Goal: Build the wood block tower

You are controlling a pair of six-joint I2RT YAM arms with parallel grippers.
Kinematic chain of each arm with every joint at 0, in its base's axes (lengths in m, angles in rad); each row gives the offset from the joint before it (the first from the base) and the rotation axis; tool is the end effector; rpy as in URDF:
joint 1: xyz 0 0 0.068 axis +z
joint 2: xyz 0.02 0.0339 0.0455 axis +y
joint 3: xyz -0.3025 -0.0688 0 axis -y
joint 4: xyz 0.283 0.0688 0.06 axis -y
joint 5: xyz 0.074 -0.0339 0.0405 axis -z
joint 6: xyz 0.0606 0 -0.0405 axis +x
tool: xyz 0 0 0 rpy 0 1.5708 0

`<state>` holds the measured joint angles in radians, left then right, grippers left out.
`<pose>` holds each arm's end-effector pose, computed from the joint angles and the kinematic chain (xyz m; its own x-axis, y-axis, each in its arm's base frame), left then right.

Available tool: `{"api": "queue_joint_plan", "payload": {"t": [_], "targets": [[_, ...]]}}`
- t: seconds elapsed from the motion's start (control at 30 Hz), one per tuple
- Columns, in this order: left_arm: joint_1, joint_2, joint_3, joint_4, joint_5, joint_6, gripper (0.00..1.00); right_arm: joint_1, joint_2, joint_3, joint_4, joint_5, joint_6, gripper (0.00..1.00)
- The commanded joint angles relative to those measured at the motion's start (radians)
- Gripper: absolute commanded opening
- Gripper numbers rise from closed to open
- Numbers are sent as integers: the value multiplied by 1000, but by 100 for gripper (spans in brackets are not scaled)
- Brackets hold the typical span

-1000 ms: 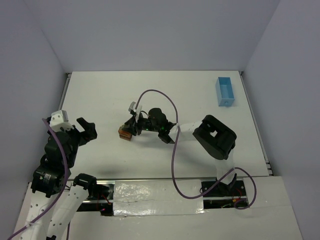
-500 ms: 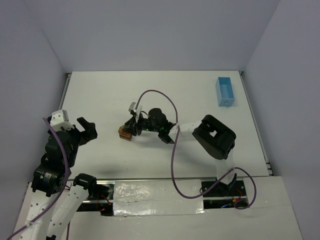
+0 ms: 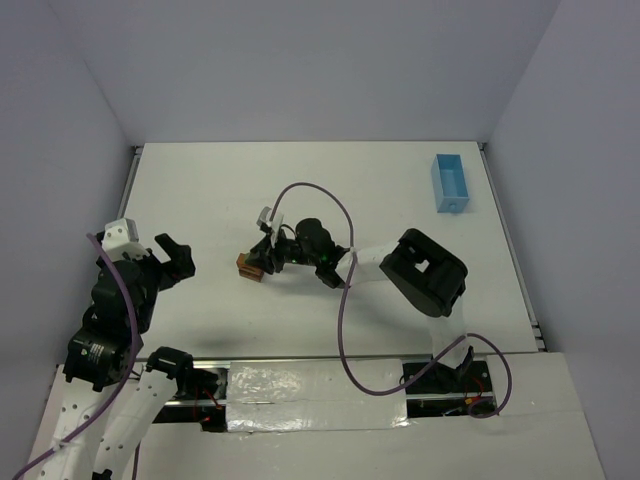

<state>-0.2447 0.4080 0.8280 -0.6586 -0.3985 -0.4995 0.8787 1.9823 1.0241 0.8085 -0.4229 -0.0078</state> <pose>0.1051 -0.0020 0.3730 -0.1330 -0.4218 -0.8969 -0.2349 0.8925 -0.3849 0.2876 0.3859 0.1744 -0.0877 -0.1169 -0.9893 -0.9618 0.2686 0.0535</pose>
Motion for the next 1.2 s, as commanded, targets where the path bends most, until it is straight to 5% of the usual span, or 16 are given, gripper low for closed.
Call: {"api": "queue_joint_plan", "payload": {"t": [0.0,1.17], "targets": [[-2,5,2,42,-5,18,99,-4,3,13,55,4,5,29],[-2,11,0,45,6,24,100,-3,20,40,38,4,34,37]]}}
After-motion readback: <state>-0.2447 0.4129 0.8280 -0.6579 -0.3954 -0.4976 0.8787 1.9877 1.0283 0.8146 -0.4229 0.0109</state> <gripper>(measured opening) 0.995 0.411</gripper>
